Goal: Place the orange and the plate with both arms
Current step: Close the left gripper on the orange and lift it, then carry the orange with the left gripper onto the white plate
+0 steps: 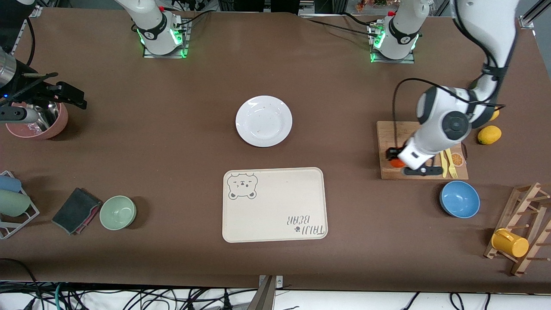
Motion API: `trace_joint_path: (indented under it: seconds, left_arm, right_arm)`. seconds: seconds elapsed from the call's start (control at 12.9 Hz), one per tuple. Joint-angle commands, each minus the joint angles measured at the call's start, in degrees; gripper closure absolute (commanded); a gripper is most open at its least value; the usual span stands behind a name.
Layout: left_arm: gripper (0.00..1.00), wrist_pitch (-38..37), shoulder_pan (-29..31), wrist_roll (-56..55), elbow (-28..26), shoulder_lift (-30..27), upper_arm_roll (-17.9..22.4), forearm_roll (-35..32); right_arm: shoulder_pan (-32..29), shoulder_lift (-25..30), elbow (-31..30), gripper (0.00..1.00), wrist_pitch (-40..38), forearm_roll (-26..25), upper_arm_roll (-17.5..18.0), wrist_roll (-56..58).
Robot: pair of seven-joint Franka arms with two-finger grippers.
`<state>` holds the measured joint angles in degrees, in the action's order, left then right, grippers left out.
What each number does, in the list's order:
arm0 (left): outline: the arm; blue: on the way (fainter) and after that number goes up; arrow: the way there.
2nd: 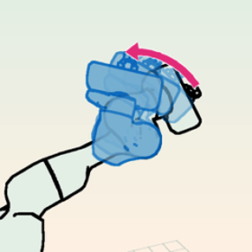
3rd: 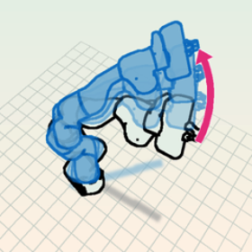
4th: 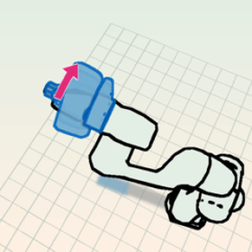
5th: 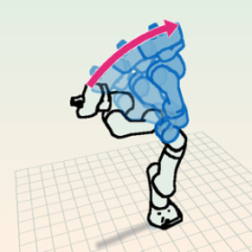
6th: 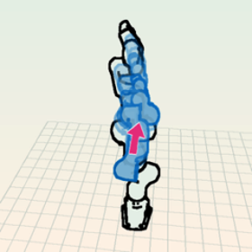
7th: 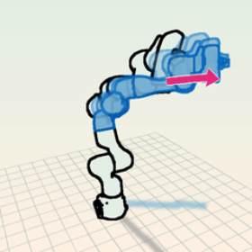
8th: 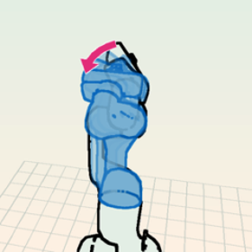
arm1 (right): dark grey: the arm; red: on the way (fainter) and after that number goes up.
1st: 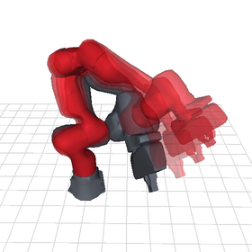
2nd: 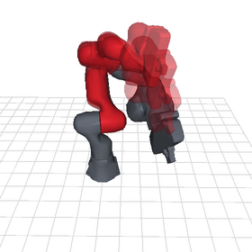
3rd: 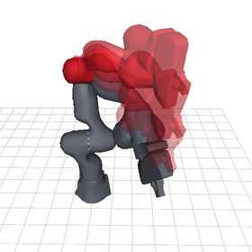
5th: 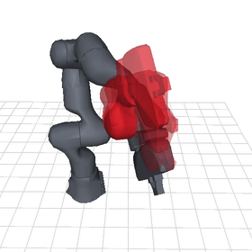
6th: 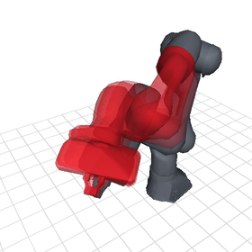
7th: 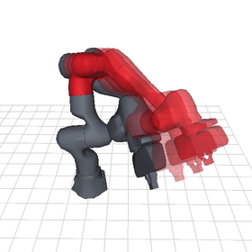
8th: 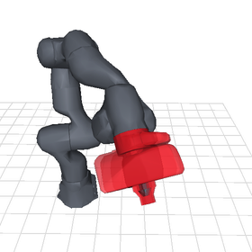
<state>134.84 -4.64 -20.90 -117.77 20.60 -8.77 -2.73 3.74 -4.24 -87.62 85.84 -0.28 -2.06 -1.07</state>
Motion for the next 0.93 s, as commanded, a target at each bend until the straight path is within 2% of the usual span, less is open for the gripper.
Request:
trace_joint_path:
  seconds: [0.0,0.39,0.62,0.85]
  left_arm:
    - [0.96,-1.7,-4.4,-17.4,5.3,1.9,-5.5,-1.1]
    - [0.96,-1.7,-19.8,-40.0,15.7,8.7,-6.4,-1.1]
    - [0.97,-1.6,-28.1,-49.1,22.3,13.9,-6.4,-1.1]
    - [0.97,-1.5,-35.0,-54.5,25.8,18.7,-6.4,-1.2]
  right_arm:
    - [-0.1,0.5,0.3,0.0,-0.5,-0.1,0.1,-0.6]
    - [-0.1,0.5,0.3,0.0,-0.8,-0.1,0.3,-0.6]
    - [-0.1,0.5,0.4,0.0,-0.7,0.0,0.5,-0.3]
    - [-0.1,0.5,0.4,0.0,-0.7,0.0,0.4,-0.1]
